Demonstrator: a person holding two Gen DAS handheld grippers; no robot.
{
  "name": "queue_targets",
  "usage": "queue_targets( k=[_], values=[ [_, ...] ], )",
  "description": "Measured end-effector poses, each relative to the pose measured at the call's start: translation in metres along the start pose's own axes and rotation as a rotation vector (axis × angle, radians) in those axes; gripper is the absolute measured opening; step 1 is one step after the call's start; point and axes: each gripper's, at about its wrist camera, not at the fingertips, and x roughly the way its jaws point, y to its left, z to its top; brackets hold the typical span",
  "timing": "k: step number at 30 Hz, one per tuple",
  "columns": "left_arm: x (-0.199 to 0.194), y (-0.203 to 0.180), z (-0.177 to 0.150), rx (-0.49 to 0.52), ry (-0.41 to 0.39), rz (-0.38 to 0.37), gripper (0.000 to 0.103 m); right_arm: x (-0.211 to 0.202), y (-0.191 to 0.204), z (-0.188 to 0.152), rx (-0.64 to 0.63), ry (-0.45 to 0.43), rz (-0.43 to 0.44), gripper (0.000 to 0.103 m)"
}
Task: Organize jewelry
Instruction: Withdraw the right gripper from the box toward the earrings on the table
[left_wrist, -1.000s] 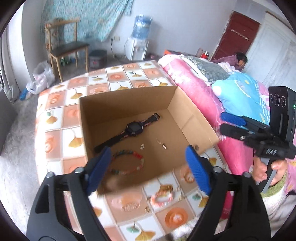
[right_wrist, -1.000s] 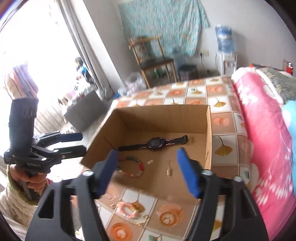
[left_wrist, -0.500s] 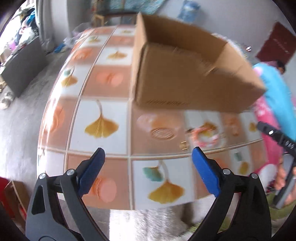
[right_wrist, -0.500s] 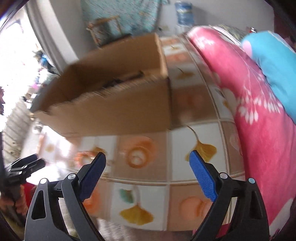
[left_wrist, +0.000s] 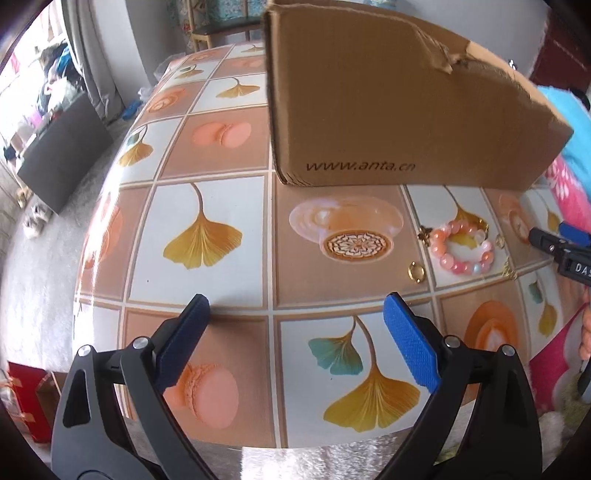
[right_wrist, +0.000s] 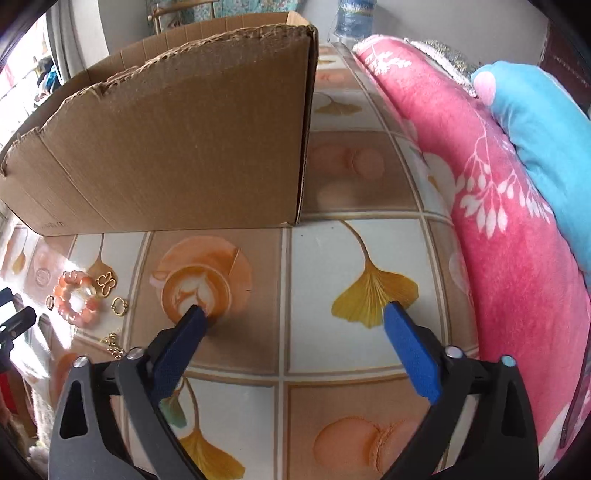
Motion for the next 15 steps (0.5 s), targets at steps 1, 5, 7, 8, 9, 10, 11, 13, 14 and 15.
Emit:
queue_targets(
  k=[1,5,7,8,9,10,11,13,14,15],
  values=[
    [-0.0001,-0.0004,-0.0005,0.003,-0.004,0.0,0.093,0.0001,0.0003,-0.0001,-0.003,-0.003,0.002,0.097],
    [-0.0023,-0.0049,-0.0027,0.001,-0.009,0.0,0.095,0.0012,-0.0009,-0.0001,-0.003,-0.003,0.015,0.097],
    [-0.0017,-0.0042,-0.0022,0.0,-0.009,0.0,0.095,0.0011,-0.0009,0.0002,-0.003,-0.01,0.012,0.097],
    [-0.0018,-0.0039,-0.002,-0.001,-0.008,-0.001,0.095,0.0007,-0.0008,-0.0006,-0.002,-0.013,0.013,0.097],
    [-0.0014,-0.0034,-0.0017,0.001,-0.008,0.001,0.095,0.0005,-0.0008,-0.0011,0.0,-0.016,0.015,0.097],
    [-0.0008,-0.0021,-0.0014,0.0,-0.009,0.0,0.095,0.0003,-0.0011,-0.0018,0.003,-0.019,0.019,0.097],
    [-0.001,-0.0022,-0.002,0.001,-0.011,0.0,0.095,-0.001,0.0003,-0.0034,0.004,-0.02,0.022,0.097],
    [-0.0005,-0.001,-0.0024,0.001,-0.017,0.0,0.095,-0.0007,-0.0004,-0.0038,0.005,-0.022,0.028,0.097],
    [0.0005,0.0002,-0.0015,0.001,-0.018,-0.001,0.095,-0.0004,-0.0006,-0.0032,0.004,-0.022,0.026,0.097],
    [0.0013,0.0009,-0.0008,-0.001,-0.017,-0.001,0.095,-0.0006,-0.0002,-0.003,0.004,-0.02,0.025,0.097]
  ],
)
